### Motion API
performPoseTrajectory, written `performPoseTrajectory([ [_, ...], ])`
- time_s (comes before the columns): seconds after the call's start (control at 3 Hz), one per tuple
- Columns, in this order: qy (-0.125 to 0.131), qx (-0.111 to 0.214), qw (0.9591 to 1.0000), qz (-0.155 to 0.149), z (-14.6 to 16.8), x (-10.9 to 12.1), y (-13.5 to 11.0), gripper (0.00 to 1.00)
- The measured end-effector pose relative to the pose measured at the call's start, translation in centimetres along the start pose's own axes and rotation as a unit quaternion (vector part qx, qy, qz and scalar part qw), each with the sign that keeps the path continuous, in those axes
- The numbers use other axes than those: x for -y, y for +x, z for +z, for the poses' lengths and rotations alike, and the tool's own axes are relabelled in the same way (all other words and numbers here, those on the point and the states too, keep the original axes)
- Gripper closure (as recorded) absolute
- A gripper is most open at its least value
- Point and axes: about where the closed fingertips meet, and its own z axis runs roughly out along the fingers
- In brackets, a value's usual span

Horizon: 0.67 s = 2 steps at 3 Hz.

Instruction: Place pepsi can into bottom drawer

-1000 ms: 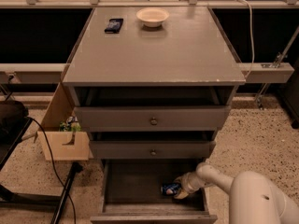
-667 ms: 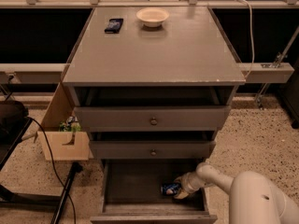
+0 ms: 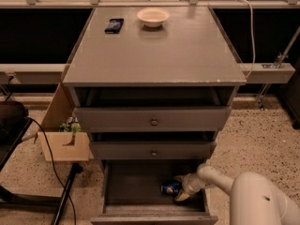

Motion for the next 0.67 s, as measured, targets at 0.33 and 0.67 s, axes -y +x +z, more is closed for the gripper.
performPoseTrajectory([
  [0.33,0.000,0.000,1.0000,0.000,0.01,0.00,0.00,0.00],
  [0.67,0.000,0.000,1.0000,0.000,0.01,0.00,0.00,0.00],
])
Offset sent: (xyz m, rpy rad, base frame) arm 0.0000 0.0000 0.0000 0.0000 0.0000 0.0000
